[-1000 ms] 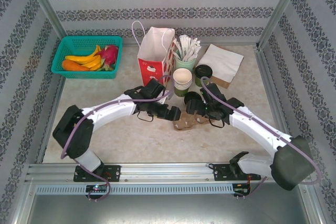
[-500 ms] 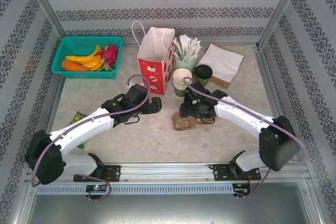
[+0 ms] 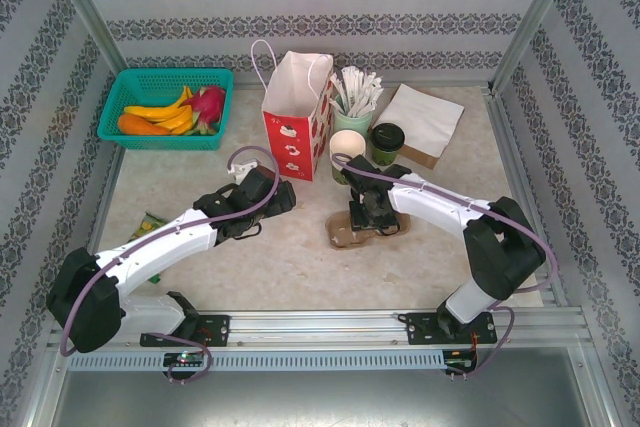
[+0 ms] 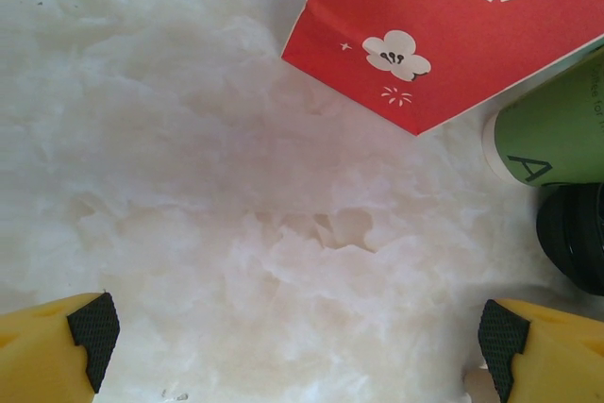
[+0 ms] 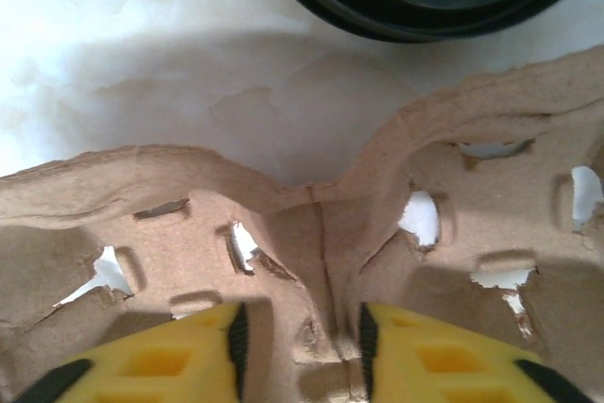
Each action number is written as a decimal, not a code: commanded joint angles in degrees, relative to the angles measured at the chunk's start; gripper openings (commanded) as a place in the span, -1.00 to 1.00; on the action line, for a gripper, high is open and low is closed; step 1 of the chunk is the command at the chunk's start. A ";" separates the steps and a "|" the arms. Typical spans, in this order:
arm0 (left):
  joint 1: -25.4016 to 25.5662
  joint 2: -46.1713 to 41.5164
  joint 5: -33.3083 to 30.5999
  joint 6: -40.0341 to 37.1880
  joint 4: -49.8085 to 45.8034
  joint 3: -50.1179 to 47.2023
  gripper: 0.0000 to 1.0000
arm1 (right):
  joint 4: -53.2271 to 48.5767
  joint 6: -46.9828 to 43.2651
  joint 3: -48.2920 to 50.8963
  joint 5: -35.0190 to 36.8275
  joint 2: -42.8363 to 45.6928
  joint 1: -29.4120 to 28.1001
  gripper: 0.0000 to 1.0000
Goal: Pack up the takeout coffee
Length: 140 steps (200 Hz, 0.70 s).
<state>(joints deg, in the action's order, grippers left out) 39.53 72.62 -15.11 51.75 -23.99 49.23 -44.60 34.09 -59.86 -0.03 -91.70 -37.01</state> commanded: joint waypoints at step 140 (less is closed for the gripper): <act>-1.38 2.42 0.41 -1.29 1.12 1.22 0.99 | -1.99 -2.78 -1.27 2.68 -0.83 -0.56 -0.86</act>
<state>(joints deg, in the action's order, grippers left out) 38.87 74.19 -15.09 51.88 -23.97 49.23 -45.01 31.79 -60.01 0.40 -93.89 -37.01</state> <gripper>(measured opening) 0.994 0.114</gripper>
